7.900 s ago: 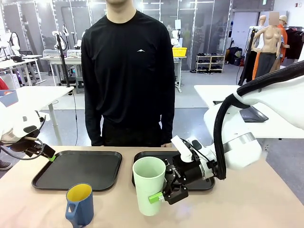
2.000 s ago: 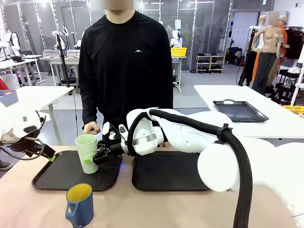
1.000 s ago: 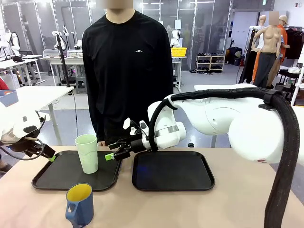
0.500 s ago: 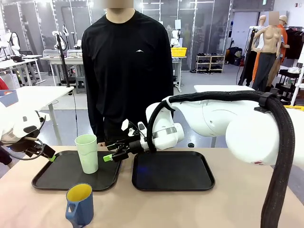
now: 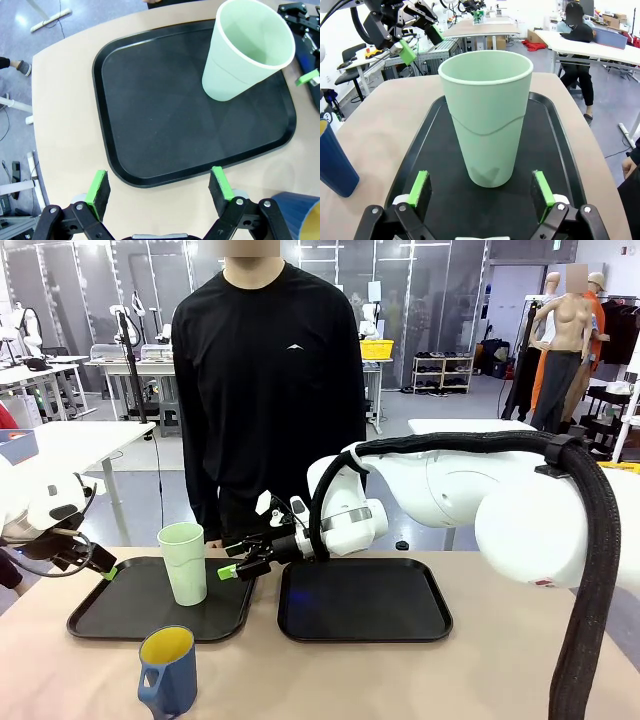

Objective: Sort and store the cups by type.
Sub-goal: Pick up the Handle plastic cup and place it into the empty Flat Tray.

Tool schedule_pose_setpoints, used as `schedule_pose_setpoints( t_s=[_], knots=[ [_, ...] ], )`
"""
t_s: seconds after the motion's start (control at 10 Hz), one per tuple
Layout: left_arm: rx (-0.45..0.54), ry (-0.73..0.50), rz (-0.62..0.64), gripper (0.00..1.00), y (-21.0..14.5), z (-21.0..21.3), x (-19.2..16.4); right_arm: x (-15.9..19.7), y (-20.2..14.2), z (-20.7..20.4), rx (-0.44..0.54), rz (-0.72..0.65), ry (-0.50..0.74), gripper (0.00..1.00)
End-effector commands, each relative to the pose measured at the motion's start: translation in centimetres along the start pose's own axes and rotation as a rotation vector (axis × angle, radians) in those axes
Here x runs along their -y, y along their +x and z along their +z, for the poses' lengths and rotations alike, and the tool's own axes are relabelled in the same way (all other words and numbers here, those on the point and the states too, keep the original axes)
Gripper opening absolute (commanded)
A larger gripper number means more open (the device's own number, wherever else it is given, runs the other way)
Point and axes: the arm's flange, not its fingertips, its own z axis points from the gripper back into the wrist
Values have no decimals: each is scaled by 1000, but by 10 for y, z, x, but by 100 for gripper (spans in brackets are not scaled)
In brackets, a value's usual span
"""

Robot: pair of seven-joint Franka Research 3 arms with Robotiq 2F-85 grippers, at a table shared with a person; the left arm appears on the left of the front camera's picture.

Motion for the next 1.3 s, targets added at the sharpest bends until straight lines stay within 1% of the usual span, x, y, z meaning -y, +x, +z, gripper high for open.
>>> schedule_pose_setpoints(
  t_s=[0.0,0.1,0.2,0.3,0.5,0.6,0.7,0.8,0.9,1.0,1.1,1.2],
  knots=[
    [-1,-4,4,100,0,0,-2,3,2,1,-8,0,-3,100],
    [-1,-4,4,100,0,0,-2,0,0,0,0,0,0,100],
    [-1,-4,4,100,0,0,-2,-35,15,27,-61,64,-47,100],
    [-1,-4,4,100,0,0,-2,-65,27,55,-110,89,-123,100],
    [-1,-4,4,100,0,0,-2,-111,38,99,-222,47,-194,100],
    [-1,-4,4,100,0,0,-2,-132,40,125,-279,13,-263,100],
    [-1,-4,4,100,0,0,-2,-149,40,149,-372,-28,-371,100],
    [-1,-4,4,100,0,0,-2,-164,36,175,-433,-40,-467,100],
    [-1,-4,4,100,0,0,-2,-179,28,199,-496,-83,-527,100],
    [-1,-4,4,100,0,0,-2,-195,19,223,-482,-93,-560,100],
    [-1,-4,4,100,0,0,-2,-209,12,242,-506,-123,-617,100],
    [-1,-4,4,100,0,0,-2,-218,5,258,-502,-130,-635,100]
  ],
)
